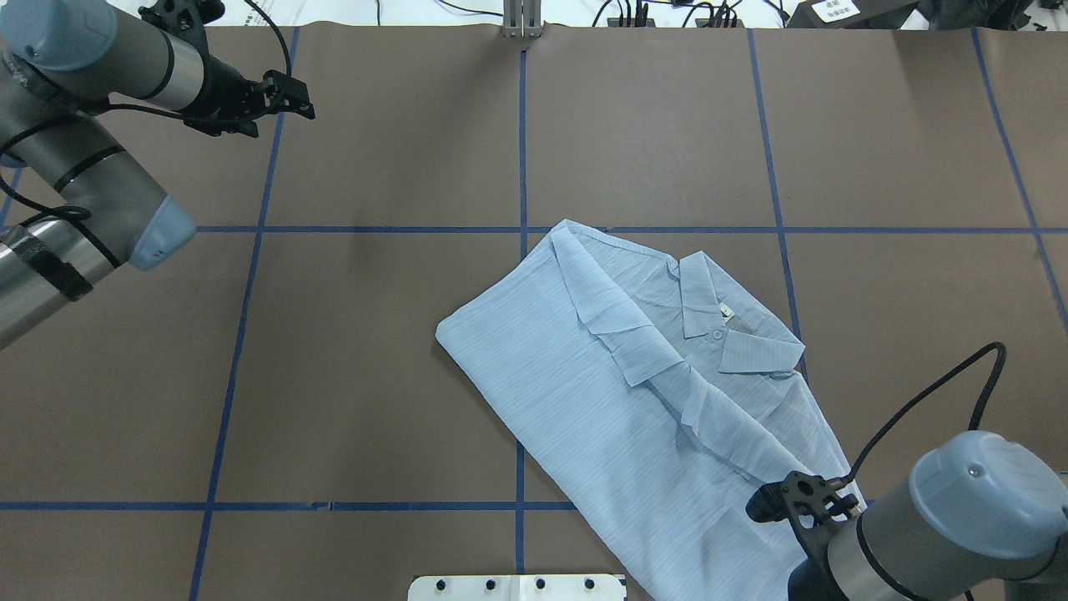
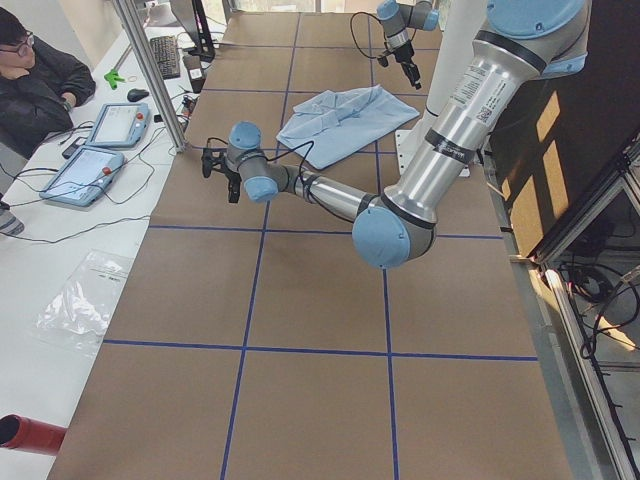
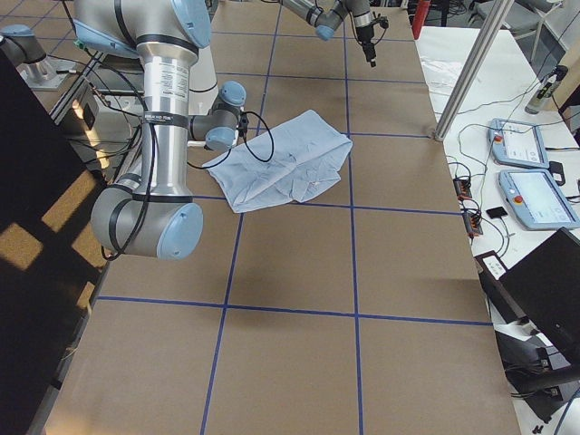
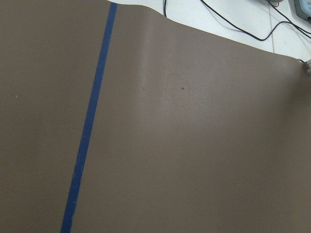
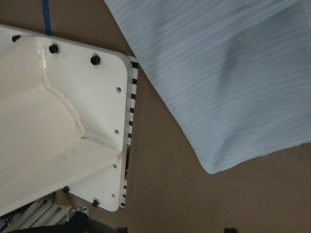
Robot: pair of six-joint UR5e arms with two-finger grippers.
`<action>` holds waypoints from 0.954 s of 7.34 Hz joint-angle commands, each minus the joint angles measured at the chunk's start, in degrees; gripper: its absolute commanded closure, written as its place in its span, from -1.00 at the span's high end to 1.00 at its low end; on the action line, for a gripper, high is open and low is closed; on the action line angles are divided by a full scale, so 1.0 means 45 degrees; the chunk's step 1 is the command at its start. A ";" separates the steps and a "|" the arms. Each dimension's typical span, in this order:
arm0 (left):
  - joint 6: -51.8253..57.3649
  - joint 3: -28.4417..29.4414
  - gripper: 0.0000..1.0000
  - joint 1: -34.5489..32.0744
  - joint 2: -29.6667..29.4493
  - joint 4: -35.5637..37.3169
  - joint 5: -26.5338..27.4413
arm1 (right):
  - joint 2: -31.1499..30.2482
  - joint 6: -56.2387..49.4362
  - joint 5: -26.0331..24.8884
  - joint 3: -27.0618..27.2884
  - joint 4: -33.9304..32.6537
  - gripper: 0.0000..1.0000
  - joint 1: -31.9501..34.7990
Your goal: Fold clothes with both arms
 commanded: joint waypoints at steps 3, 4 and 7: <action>-0.4316 -0.3161 0.98 0.2877 0.0632 0.1276 0.0511 | 0.1256 -0.0029 -0.0356 -0.0190 0.0009 1.00 0.3855; -0.4598 -0.4118 0.98 0.3852 0.0497 0.3180 0.1463 | 0.1547 -0.0029 -0.0395 -0.0461 0.0009 1.00 0.4463; -0.5772 -0.4014 0.86 0.5927 0.0087 0.4078 0.3089 | 0.2018 -0.0049 -0.0649 -0.1068 0.0009 1.00 0.5230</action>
